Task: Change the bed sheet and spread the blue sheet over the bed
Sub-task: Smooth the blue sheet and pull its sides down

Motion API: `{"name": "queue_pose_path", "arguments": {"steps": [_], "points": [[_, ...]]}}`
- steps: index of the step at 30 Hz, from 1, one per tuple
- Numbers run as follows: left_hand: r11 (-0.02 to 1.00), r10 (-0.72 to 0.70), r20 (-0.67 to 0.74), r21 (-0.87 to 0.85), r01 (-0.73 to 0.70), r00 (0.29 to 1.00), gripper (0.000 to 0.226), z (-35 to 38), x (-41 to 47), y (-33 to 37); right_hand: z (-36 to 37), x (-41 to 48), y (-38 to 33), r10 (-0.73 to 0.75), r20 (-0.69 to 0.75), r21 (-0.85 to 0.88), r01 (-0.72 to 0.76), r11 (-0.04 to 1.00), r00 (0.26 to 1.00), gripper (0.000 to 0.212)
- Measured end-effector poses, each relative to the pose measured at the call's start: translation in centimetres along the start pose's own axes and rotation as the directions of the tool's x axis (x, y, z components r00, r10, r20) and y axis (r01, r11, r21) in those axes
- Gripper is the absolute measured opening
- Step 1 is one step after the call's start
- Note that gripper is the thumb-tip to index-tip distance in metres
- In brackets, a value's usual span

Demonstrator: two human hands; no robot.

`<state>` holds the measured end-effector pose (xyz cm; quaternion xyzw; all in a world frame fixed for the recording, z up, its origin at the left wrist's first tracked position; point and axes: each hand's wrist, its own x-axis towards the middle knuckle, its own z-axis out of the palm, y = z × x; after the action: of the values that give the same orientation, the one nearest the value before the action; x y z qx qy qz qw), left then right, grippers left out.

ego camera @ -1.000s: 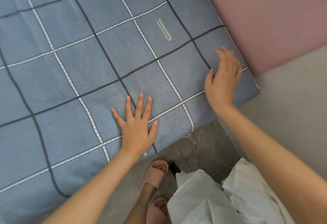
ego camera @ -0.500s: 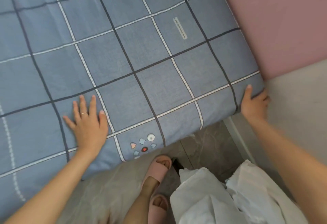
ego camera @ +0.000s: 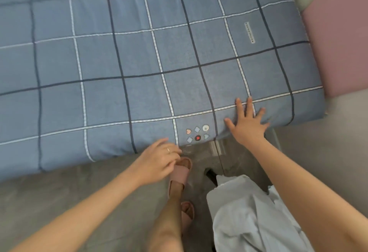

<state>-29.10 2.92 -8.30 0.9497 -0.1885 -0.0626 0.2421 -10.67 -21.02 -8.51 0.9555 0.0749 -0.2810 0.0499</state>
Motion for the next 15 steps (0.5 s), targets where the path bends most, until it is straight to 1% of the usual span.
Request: {"name": "queue_pose_path", "arguments": {"steps": [1, 2, 3, 4, 5, 6, 7, 8, 9, 10, 11, 12, 13, 14, 15], "points": [[0.992, -0.119, -0.112, 0.023, 0.123, 0.987, 0.027, -1.2, -1.2, -1.4, -0.4, -1.0, -1.2, 0.054, 0.02, 0.018, -0.055, 0.998, 0.998, 0.074], [0.96, -0.265, -0.214, 0.036, 0.279, 0.94, 0.031, -2.7, -3.0, -3.1, -0.8, -2.0, -3.1, 0.088, 0.013, -0.004, -0.088, 0.996, 0.996, 0.074], [0.898, -0.409, -0.282, 0.044, 0.438, 0.868, 0.035, -3.9, -4.2, -4.8, -1.0, -2.9, -4.7, 0.109, -0.003, -0.031, -0.109, 0.994, 0.994, 0.074], [0.793, -0.568, -0.312, 0.043, 0.608, 0.762, 0.039, -4.9, -6.1, -6.6, -0.9, -3.9, -6.7, 0.081, -0.021, -0.049, -0.082, 0.995, 0.997, 0.073], [0.676, -0.692, -0.315, 0.031, 0.736, 0.649, 0.042, -5.6, -7.6, -8.3, -0.7, -4.9, -8.7, 0.012, -0.052, -0.058, -0.015, 0.998, 0.999, 0.071], [0.56, -0.788, -0.301, 0.015, 0.829, 0.538, 0.046, -6.1, -9.0, -9.7, -0.3, -5.9, -10.9, -0.084, -0.092, -0.04, 0.081, 0.996, 0.992, 0.068], [0.477, -0.839, -0.289, 0.021, 0.879, 0.462, 0.05, -5.8, -10.8, -10.7, 0.3, -7.2, -13.6, -0.201, -0.131, -0.042, 0.197, 0.979, 0.971, 0.066], [0.465, -0.841, -0.27, 0.082, 0.882, 0.469, 0.055, -5.1, -11.5, -11.2, 0.5, -8.2, -15.7, -0.314, -0.146, -0.036, 0.313, 0.949, 0.938, 0.068], [0.488, -0.823, -0.236, 0.173, 0.855, 0.517, 0.06, -3.6, -13.6, -11.4, 1.2, -9.4, -19.3, -0.455, -0.131, -0.079, 0.448, 0.891, 0.881, 0.072], [0.559, -0.77, -0.188, 0.263, 0.786, 0.61, 0.065, -2.0, -14.3, -11.1, 1.4, -10.1, -22.0, -0.573, -0.123, -0.113, 0.562, 0.819, 0.81, 0.076], [0.647, -0.689, -0.125, 0.338, 0.683, 0.714, 0.069, -0.2, -15.4, -10.7, 1.9, -10.9, -24.9, -0.686, -0.117, -0.148, 0.67, 0.727, 0.719, 0.078], [0.717, -0.598, -0.103, 0.375, 0.588, 0.795, 0.072, 1.2, -16.4, -10.3, 2.2, -11.4, -27.3, -0.784, -0.107, -0.186, 0.762, 0.621, 0.612, 0.078], [0.769, -0.534, -0.05, 0.385, 0.51, 0.844, 0.072, 1.7, -18.0, -10.5, 2.9, -11.8, -29.7, -0.856, -0.084, -0.217, 0.829, 0.515, 0.509, 0.073], [0.806, -0.482, -0.017, 0.385, 0.451, 0.876, 0.072, 1.7, -20.3, -11.1, 4.0, -11.9, -31.7, -0.899, -0.071, -0.256, 0.863, 0.436, 0.433, 0.068], [0.848, -0.424, 0.025, 0.363, 0.387, 0.905, 0.07, 1.3, -21.5, -11.1, 4.9, -11.5, -31.5, -0.895, -0.081, -0.289, 0.849, 0.442, 0.438, 0.064]]}}
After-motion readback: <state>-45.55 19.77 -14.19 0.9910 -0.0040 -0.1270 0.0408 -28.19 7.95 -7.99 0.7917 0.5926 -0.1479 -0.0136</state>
